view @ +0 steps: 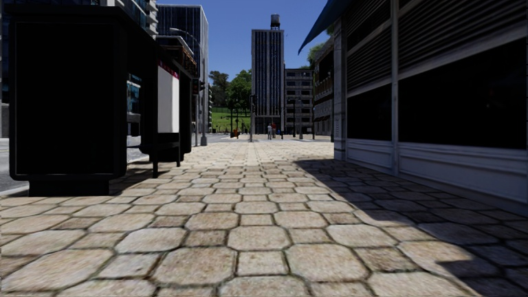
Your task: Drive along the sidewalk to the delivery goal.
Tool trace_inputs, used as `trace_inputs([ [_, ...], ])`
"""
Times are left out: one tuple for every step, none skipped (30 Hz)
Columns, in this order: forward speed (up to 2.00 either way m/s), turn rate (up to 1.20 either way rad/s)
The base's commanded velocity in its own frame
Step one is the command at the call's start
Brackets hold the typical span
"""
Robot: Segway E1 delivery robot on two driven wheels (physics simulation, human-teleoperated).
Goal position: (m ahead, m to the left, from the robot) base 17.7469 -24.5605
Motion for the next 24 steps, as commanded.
trace_inputs([
  [2.0, 0.0],
  [2.0, 0.0],
  [2.0, 0.0],
  [2.0, 0.0],
  [2.0, 0.0],
  [2.0, 0.0],
  [2.0, 0.0],
  [2.0, 0.0],
  [2.0, 0.0],
  [2.0, 0.0],
  [2.0, 0.0],
  [2.0, 0.0],
  [2.0, 0.0],
  [2.0, 0.0],
  [2.0, 0.0],
  [2.0, 0.0],
  [2.0, 0.0],
  [2.0, 0.0],
  [2.0, 0.0],
  [2.0, 0.0],
  [2.0, 0.0],
  [2.0, 0.0],
  [2.0, 0.0],
  [2.0, 0.0],
])
